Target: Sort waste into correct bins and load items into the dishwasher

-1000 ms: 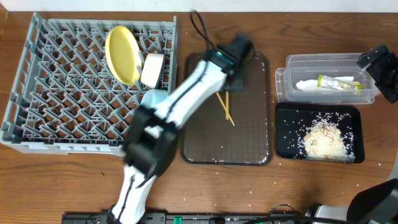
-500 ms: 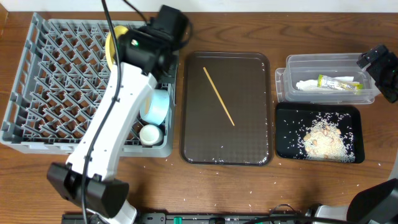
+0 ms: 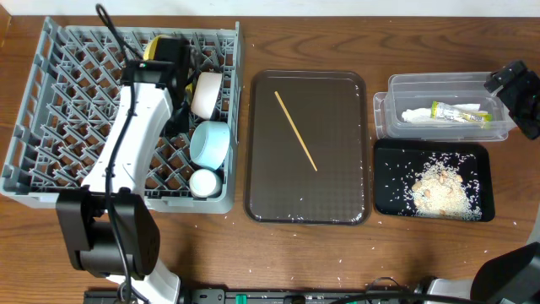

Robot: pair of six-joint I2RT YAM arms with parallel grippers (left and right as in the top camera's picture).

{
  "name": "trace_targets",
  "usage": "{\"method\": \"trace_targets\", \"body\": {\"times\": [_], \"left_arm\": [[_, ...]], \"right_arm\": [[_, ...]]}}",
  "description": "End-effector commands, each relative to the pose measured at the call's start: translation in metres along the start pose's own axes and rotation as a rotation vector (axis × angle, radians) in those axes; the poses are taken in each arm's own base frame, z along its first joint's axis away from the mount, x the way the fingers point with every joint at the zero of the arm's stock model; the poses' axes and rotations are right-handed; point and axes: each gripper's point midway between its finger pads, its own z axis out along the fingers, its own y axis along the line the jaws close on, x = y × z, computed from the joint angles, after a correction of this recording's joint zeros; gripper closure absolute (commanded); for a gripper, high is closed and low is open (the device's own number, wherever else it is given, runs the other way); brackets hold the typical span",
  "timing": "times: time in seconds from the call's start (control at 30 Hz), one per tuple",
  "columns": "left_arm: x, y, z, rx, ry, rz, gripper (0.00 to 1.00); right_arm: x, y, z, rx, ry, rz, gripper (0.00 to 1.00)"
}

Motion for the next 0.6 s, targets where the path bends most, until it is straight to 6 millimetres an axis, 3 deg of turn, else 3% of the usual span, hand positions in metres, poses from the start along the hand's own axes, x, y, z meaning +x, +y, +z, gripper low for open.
{"method": "trace_targets", "body": {"times": [0.0, 0.17, 0.33, 0.43, 0.57], "left_arm": [[-0.002, -0.01, -0.001, 0.052, -0.003, 0.008, 0.59], [-0.008, -0.016, -0.01, 0.058, -0.032, 0.02, 0.59], [-0.022, -0.041, -0.04, 0.126, -0.115, 0.056, 0.59], [-0.028, -0.077, -0.068, 0.267, -0.18, 0.098, 0.59], [-0.032, -0.154, -0.108, 0.536, -0.272, 0.183, 0.59]], "right_arm": [[-0.002, 0.001, -0.001, -0.002, -0.004, 0.005, 0.01], [-0.002, 0.001, -0.001, -0.002, -0.004, 0.005, 0.01], [-0.002, 0.001, -0.001, -0.003, -0.004, 0.005, 0.01], [-0.002, 0.001, -0.001, -0.002, -0.004, 0.005, 0.01], [-0.002, 0.001, -0.001, -0.002, -0.004, 0.005, 0.01]]}}
